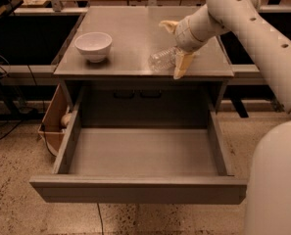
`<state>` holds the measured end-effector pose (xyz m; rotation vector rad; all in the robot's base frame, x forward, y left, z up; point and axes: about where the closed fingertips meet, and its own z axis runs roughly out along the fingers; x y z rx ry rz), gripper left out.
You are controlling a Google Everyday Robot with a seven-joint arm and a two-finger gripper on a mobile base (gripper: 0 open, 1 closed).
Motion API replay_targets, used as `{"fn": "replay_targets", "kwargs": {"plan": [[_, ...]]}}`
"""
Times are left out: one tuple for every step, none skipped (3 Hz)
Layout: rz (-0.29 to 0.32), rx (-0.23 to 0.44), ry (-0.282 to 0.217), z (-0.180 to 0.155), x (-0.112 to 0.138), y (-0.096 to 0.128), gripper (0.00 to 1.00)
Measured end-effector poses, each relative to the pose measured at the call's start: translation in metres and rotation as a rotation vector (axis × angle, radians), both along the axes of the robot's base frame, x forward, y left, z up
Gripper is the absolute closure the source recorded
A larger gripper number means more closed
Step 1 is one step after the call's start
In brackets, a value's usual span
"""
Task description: Pick water bottle from top drawer and place on counter
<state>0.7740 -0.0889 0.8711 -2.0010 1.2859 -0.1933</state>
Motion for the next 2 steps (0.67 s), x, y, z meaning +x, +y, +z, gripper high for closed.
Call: {"fn": "replay_targets", "kwargs": {"plan": [[0.003, 0.010, -0.022, 0.014, 0.000, 0.004, 0.00], [-0.024, 0.034, -0.080, 0.047, -0.009, -0.008, 0.00]]}}
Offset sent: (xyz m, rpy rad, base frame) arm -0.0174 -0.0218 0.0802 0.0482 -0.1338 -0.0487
